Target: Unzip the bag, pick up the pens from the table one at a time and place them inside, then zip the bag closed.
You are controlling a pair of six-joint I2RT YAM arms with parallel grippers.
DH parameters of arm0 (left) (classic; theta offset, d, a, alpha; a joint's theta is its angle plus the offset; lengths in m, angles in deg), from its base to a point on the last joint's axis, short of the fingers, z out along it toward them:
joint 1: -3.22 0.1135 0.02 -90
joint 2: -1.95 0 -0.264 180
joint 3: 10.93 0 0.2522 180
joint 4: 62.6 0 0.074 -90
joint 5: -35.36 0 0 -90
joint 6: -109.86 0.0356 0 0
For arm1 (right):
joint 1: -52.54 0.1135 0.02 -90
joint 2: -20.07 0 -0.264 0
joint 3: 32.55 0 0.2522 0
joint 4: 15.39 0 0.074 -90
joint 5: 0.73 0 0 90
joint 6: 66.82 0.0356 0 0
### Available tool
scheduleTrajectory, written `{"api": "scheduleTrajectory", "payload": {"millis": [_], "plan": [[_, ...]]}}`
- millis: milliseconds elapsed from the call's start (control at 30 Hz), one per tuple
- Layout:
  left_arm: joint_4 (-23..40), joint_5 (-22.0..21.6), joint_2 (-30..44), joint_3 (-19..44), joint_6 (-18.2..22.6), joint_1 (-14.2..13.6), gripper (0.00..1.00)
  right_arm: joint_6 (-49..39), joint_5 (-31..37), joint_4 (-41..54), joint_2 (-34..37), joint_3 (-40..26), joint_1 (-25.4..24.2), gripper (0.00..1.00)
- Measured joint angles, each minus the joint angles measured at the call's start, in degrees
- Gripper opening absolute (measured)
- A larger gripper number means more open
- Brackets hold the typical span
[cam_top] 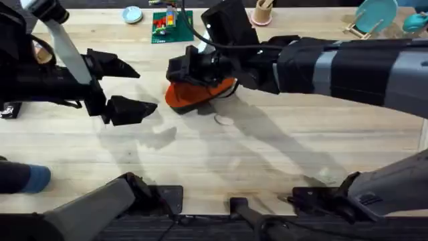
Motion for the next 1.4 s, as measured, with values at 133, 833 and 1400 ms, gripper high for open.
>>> {"api": "scheduleTrajectory", "payload": {"millis": [133, 833, 1400], "plan": [[0.0, 0.0, 0.0, 0.0, 0.0, 0.0, 0.993, 0.0, 0.0, -0.2, 0.0, 0.0, -0.1, 0.031], [-1.4, 4.1, 0.0, 0.0, 0.1, 0.0, 0.993, 0.0, -0.6, -0.5, 0.0, 0.0, -0.9, 0.031], [-3.7, 2.1, 0.0, -1.2, 0.2, 0.0, 0.995, 0.0, -0.9, -0.5, 0.0, 0.0, -1.4, 0.031]]}}
